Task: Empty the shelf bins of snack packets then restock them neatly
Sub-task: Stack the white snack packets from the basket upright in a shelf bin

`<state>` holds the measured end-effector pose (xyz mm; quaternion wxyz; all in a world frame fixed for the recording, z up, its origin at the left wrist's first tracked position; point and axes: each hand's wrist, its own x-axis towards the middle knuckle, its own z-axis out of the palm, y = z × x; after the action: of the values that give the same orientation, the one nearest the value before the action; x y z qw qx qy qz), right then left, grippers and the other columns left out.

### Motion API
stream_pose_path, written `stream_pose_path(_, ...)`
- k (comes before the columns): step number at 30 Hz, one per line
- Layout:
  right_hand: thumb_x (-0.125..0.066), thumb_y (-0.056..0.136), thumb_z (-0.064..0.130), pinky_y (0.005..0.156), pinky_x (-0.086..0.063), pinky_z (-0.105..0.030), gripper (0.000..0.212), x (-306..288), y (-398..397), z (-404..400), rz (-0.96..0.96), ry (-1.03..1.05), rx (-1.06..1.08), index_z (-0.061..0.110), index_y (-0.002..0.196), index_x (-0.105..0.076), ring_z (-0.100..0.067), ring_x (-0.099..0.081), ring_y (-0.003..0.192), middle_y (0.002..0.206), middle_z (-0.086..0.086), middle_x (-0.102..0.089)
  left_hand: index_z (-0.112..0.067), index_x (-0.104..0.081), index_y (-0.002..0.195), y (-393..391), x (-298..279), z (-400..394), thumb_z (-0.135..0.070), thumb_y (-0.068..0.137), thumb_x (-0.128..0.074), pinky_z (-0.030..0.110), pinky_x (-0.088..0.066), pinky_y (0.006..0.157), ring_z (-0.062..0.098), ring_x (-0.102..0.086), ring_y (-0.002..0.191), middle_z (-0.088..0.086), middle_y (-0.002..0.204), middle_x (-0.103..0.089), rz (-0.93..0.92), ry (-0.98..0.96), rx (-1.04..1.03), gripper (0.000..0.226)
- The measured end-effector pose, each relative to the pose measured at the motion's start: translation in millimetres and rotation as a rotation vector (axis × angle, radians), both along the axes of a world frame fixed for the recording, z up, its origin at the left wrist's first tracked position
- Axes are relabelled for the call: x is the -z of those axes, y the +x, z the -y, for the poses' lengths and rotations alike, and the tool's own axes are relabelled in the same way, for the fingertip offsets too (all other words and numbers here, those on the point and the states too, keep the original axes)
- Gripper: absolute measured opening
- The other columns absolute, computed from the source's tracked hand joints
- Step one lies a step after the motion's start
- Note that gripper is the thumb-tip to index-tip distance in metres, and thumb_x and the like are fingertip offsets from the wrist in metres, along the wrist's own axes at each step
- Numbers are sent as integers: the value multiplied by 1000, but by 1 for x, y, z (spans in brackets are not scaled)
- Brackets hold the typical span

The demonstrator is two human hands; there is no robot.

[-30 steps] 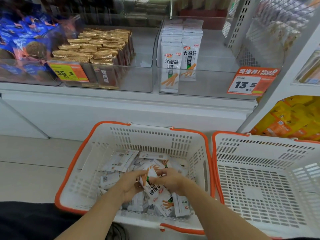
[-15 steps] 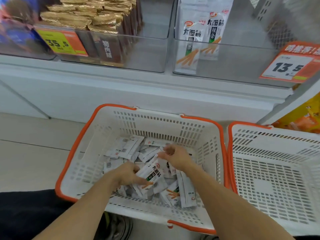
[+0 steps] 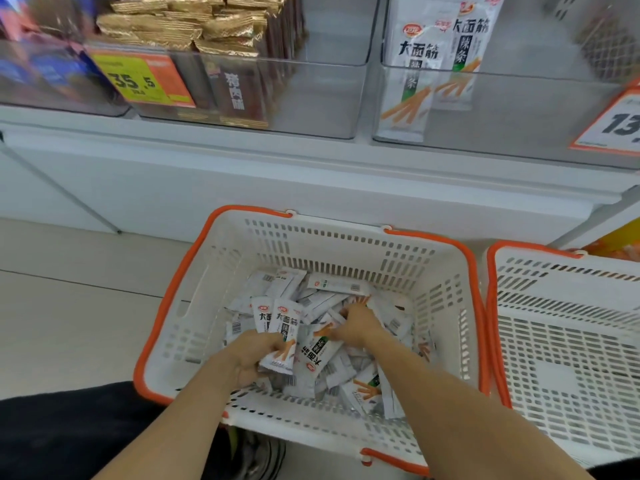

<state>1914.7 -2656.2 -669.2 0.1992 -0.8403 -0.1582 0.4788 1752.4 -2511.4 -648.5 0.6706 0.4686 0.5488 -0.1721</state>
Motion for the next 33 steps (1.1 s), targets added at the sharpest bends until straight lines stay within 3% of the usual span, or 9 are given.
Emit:
stream_pose_path(3,-77,89,18,60,-62,-34,56,-22,24,0,-252,150,309,4,133,-46,-26,-72,82,114,-14,-64,1,-65,95,2,-6,0,15,86,-56,31,-54,44,27,-69,57,17,75,-72,40,8,-84,19)
stream_pose_path(8,-73,85,-2,63,-63,-43,47,-54,30,-6,-414,495,795,7,124,-47,-36,-73,87,121,-21,-62,-1,-66,112,15,-18,9,1,90,-68,45,-60,75,32,-70,83,20,97,-73,190,-60,-227,22)
stream_pose_path(11,-83,80,9,66,-64,-39,44,-55,-3,-8,-355,399,594,7,116,-57,-25,-74,86,106,-12,-72,-10,-70,111,24,-28,20,-19,95,-66,52,-55,90,33,-70,96,17,107,-75,342,-149,-336,19)
stream_pose_path(14,-88,72,27,70,-61,-35,40,-43,-29,-3,-176,384,343,11,99,-64,-19,-71,83,92,-6,-73,-6,-70,115,26,-27,27,-18,93,-68,57,-52,96,35,-71,97,19,108,-74,355,-102,-326,25)
stream_pose_path(17,-81,77,49,87,-58,-37,43,-40,-26,9,-79,312,76,18,105,-71,-16,-69,94,102,0,-73,1,-70,111,23,-17,30,-8,88,-73,48,-61,75,33,-73,81,22,101,-75,265,26,-282,25)
stream_pose_path(19,-74,89,41,90,-53,-31,35,-39,-6,24,17,195,-86,17,114,-69,-15,-64,102,115,1,-69,-1,-70,112,18,-10,31,-7,86,-75,44,-62,72,34,-74,88,22,106,-74,236,30,-215,27)
stream_pose_path(23,-70,88,9,97,-50,-33,43,-24,33,66,286,-117,-372,15,130,-61,-24,-59,117,131,-6,-61,-4,-71,113,13,-4,35,-21,78,-86,46,-57,93,31,-72,99,14,105,-76,152,56,105,42)
stream_pose_path(28,-76,81,9,94,-54,-37,59,-10,35,83,302,-275,-582,19,136,-56,-26,-61,111,133,-7,-58,-9,-66,124,16,22,42,-56,40,-96,48,-49,103,36,-67,111,11,112,-74,97,18,275,101)
stream_pose_path(33,-92,66,23,76,-48,-29,59,-11,37,78,322,-290,-683,15,117,-64,-25,-63,104,112,-4,-63,-9,-71,101,23,6,57,-23,83,-82,29,-51,75,22,-69,90,8,97,-75,119,9,242,25)
